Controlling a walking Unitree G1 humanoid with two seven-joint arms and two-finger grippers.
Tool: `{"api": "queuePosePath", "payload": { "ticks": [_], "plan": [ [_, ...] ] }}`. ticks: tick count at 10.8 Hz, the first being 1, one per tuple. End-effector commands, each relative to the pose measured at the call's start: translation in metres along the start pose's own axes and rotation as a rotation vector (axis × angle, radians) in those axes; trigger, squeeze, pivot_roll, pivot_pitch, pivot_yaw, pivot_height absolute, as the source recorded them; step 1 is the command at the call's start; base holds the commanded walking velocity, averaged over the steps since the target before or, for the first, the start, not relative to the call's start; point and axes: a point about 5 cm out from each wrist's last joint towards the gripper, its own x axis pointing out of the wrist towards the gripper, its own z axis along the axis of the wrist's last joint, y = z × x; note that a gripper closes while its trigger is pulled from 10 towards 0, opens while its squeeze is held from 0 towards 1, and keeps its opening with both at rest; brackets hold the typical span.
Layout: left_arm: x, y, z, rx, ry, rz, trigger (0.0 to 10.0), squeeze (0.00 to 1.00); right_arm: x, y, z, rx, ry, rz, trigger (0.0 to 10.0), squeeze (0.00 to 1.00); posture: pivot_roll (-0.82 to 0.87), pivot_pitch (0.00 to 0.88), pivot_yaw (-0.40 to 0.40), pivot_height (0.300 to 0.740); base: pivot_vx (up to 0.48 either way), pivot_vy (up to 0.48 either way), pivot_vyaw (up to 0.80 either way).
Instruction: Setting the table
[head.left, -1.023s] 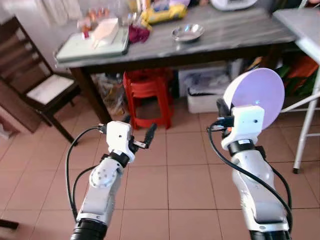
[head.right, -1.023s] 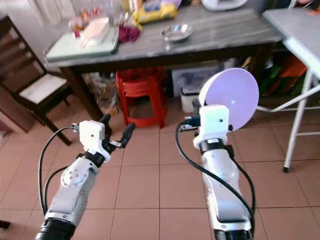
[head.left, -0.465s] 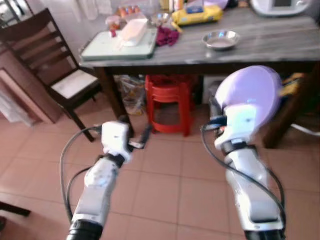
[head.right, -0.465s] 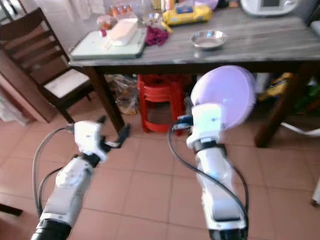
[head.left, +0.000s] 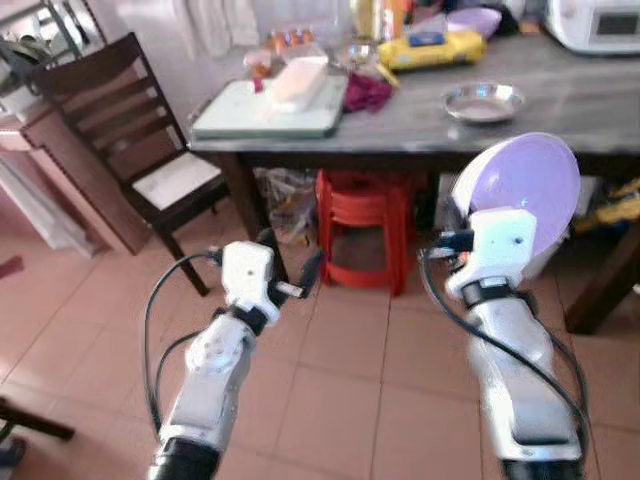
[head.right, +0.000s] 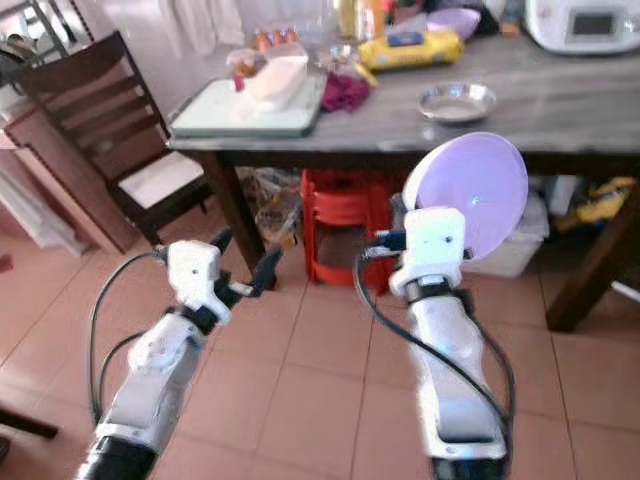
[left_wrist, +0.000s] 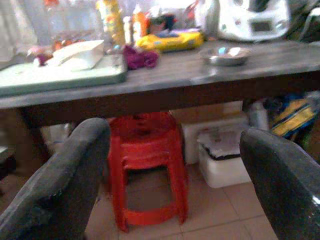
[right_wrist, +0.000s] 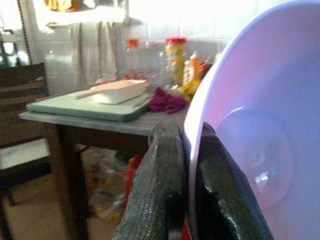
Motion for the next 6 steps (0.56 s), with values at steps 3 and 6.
{"api": "queuePosePath", "payload": {
  "ticks": [3,6],
  "plan": [
    [0.0015,0.0003,0.0012,0.007,-0.004,-0.005,10.0,0.00,0.0030,-0.0010,0.0042,0.008,-0.015,0.002,10.0,0.00,-0.11,0.085,0.134,0.740,0.374,0.000,-0.70],
    [0.0019,-0.0007,0.0009,0.004,-0.006,-0.008,10.0,0.00,0.0035,-0.0007,0.0048,0.010,-0.019,0.004,10.0,0.00,-0.11,0.082,0.134,0.740,0.372,0.000,-0.16]
  ]
}}
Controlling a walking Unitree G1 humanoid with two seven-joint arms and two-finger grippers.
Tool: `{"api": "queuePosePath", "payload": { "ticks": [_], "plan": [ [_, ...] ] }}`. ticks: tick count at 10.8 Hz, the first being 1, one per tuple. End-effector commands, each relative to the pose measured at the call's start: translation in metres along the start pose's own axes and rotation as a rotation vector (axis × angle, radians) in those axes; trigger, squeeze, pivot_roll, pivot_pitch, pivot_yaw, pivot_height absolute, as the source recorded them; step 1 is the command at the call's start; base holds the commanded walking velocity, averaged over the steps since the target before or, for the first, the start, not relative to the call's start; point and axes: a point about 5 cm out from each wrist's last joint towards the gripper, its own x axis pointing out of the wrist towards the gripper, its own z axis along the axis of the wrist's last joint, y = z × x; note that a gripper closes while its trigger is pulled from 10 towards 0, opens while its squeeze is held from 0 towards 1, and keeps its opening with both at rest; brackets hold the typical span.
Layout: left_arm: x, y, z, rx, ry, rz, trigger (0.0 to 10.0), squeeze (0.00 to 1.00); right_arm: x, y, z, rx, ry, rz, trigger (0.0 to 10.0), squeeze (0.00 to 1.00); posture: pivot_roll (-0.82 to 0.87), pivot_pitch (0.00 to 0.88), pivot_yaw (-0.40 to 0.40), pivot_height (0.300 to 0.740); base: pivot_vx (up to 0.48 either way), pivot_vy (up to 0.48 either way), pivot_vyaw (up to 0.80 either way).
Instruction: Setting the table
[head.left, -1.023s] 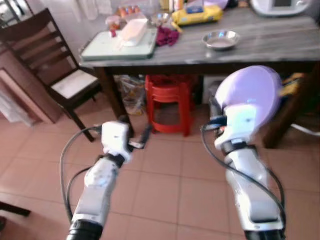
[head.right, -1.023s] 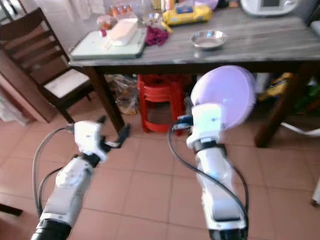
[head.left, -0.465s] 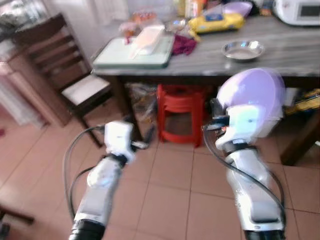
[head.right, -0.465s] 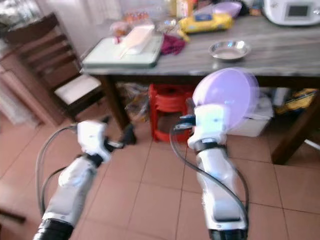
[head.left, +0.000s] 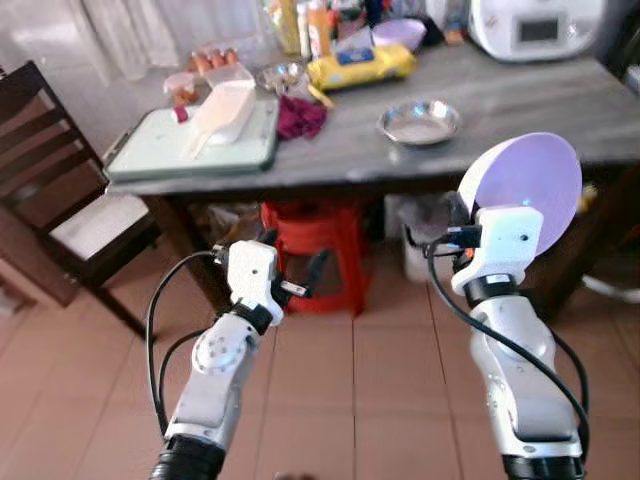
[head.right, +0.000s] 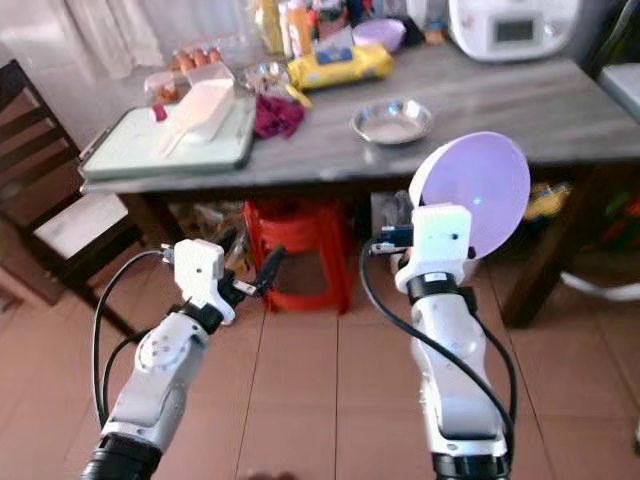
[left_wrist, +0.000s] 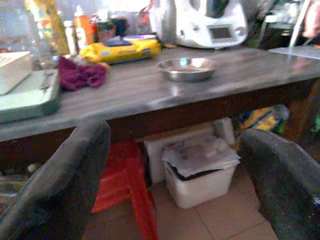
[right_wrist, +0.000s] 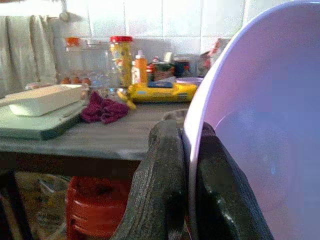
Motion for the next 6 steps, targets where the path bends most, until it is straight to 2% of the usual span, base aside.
{"api": "queuePosePath", "payload": {
  "ticks": [1,6],
  "plan": [
    [0.0010,0.0030,0.0034,0.015,-0.011,-0.001,10.0,0.00,0.0016,0.0040,0.0027,0.007,-0.012,0.016,10.0,0.00,-0.11,0.078,0.132,0.740,0.375,0.000,0.00],
    [0.0010,0.0030,0.0034,0.015,-0.011,-0.001,10.0,0.00,0.0016,0.0040,0.0027,0.007,-0.012,0.016,10.0,0.00,-0.11,0.078,0.132,0.740,0.375,0.000,0.00]
  ]
}}
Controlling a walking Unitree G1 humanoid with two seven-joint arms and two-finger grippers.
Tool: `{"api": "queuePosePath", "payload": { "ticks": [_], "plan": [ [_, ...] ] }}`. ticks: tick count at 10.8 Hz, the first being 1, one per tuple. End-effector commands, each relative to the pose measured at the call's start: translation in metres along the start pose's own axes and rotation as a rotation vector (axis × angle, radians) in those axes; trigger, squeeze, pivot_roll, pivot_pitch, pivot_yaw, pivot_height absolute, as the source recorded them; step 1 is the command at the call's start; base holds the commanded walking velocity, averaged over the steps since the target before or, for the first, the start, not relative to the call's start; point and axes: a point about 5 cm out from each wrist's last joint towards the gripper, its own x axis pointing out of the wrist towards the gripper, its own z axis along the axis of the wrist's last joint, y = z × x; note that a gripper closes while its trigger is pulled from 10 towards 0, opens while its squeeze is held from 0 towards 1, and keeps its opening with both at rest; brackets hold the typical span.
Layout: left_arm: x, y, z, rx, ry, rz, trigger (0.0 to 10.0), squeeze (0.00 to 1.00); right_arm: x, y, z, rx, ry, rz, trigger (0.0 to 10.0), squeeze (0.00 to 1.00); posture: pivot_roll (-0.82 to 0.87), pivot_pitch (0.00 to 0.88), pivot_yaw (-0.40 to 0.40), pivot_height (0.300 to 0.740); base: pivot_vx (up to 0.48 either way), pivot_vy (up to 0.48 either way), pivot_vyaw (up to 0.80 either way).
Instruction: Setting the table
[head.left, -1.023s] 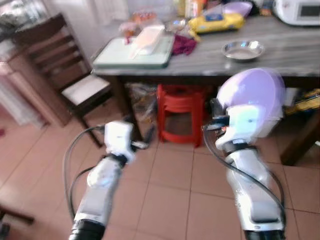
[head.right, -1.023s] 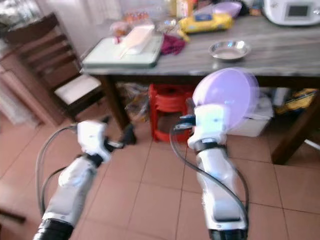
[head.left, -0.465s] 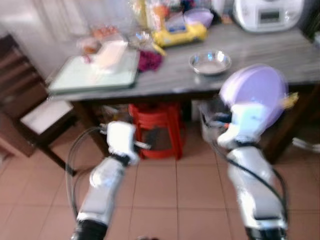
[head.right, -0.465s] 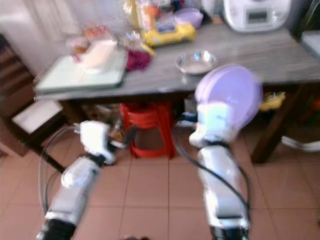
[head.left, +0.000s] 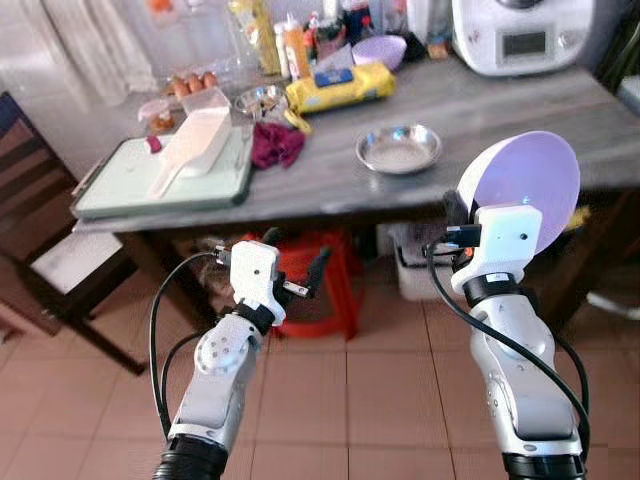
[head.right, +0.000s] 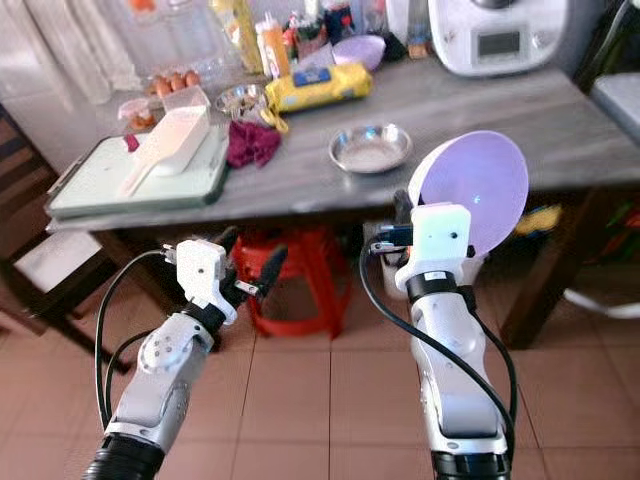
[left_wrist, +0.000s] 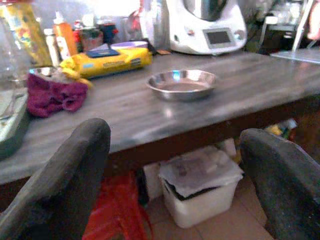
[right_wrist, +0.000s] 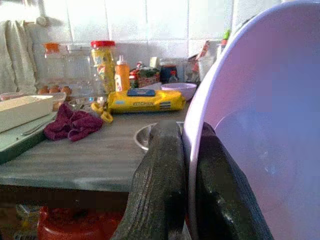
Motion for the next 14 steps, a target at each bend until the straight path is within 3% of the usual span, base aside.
{"api": "queuePosePath", "payload": {
  "ticks": [1,14],
  "plan": [
    [-0.0034,0.0101,0.0013,0.023,0.004,0.020,10.0,0.00,0.0019,0.0080,0.0037,0.015,-0.016,0.023,10.0,0.00,-0.11,0.078,0.132,0.740,0.375,0.000,0.00],
    [-0.0044,0.0049,0.0024,0.013,-0.008,-0.018,10.0,0.00,0.0026,0.0122,0.0039,-0.016,-0.026,0.034,10.0,0.00,-0.11,0.082,0.134,0.740,0.400,0.000,0.08]
  ]
}}
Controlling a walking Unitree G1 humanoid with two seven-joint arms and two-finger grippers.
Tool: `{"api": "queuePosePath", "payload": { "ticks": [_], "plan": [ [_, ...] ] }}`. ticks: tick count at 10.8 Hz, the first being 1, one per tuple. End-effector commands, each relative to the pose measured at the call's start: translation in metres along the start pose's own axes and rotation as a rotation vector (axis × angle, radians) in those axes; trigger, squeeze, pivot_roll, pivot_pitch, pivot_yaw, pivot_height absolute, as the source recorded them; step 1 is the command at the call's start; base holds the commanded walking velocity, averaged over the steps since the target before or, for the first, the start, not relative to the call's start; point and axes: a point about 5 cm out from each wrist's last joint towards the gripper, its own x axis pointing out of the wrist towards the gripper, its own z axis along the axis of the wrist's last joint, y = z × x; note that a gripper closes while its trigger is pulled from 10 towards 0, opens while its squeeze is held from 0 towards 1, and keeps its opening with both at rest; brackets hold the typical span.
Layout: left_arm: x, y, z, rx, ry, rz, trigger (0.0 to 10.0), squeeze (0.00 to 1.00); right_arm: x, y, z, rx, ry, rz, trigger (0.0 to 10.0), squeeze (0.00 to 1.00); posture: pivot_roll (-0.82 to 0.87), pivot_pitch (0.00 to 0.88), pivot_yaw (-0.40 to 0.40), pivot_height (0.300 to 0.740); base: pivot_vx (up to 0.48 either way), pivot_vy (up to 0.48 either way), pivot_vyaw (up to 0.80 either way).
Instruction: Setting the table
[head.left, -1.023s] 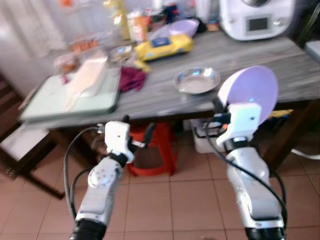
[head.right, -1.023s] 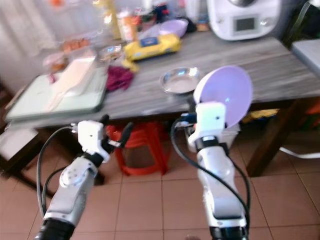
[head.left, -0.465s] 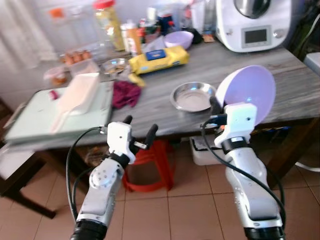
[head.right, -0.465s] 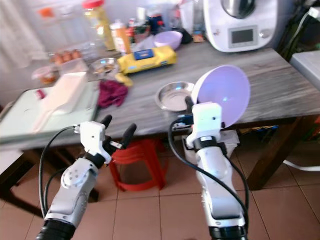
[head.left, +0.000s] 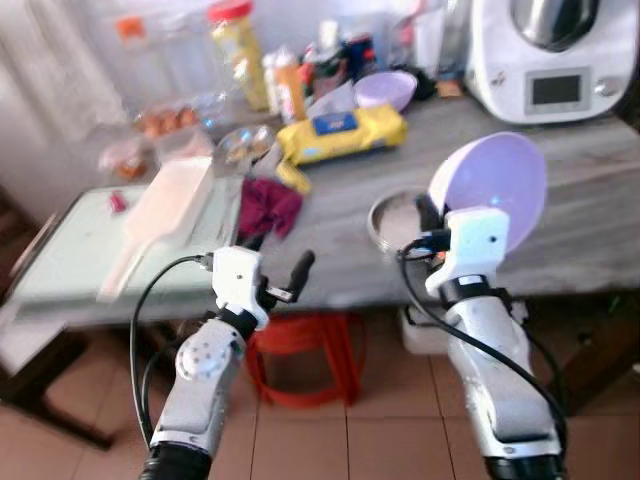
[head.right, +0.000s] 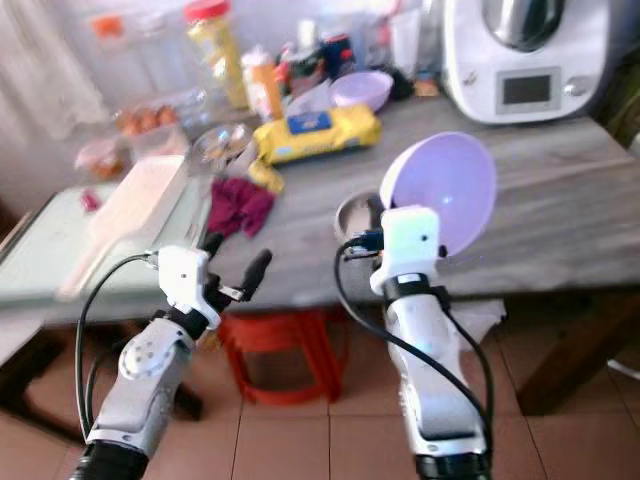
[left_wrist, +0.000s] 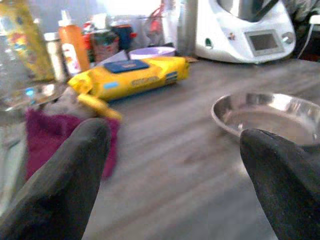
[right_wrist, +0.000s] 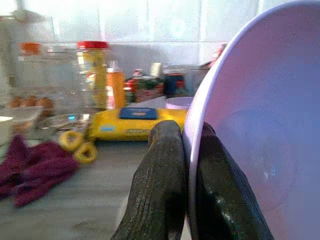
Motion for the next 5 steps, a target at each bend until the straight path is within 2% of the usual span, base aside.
{"api": "queuePosePath", "payload": {
  "ticks": [1,2,5],
  "plan": [
    [0.0025,-0.0040,0.0034,0.009,-0.013,-0.018,10.0,0.00,0.0012,-0.0017,0.0044,-0.002,-0.021,-0.002,10.0,0.00,-0.11,0.082,0.134,0.740,0.412,0.000,0.00],
    [0.0020,-0.0041,0.0041,0.004,-0.016,-0.016,10.0,0.00,0.0014,-0.0012,0.0052,-0.002,-0.025,0.001,10.0,0.00,-0.11,0.083,0.134,0.740,0.375,0.000,0.00],
    [-0.0037,-0.0017,0.0071,0.014,-0.033,-0.025,10.0,0.00,0.0013,0.0016,0.0079,-0.013,-0.036,0.029,10.0,0.00,-0.10,0.086,0.132,0.740,0.000,0.000,0.00]
  ]
}}
